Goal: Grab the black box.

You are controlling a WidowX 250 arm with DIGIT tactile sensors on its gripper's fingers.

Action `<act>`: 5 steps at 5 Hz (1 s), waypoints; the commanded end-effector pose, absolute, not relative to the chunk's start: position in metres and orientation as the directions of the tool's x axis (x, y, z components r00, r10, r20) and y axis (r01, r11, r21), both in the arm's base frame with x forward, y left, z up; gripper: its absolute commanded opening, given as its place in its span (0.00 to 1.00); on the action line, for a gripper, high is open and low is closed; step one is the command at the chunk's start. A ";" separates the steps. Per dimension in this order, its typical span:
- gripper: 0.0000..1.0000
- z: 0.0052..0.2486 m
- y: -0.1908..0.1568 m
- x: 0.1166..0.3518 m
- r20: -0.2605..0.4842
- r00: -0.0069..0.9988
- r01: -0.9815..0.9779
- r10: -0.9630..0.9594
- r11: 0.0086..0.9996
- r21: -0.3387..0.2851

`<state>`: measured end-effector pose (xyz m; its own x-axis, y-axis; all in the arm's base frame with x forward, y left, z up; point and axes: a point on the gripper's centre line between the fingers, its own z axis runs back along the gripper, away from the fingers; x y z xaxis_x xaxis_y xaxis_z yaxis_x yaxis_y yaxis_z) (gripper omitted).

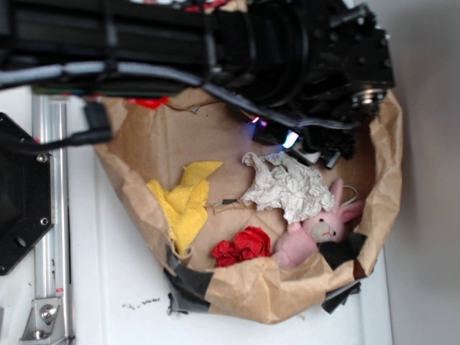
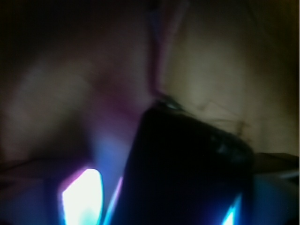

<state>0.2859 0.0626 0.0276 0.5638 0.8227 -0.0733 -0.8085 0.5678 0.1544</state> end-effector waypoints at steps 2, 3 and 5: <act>0.00 0.164 0.063 0.258 0.071 0.905 -0.425 0.420 0.901 0.085; 0.00 0.182 0.061 0.255 -0.004 0.982 -0.186 0.186 0.981 0.050; 0.00 0.171 0.059 0.259 0.016 0.992 -0.126 0.125 0.985 0.113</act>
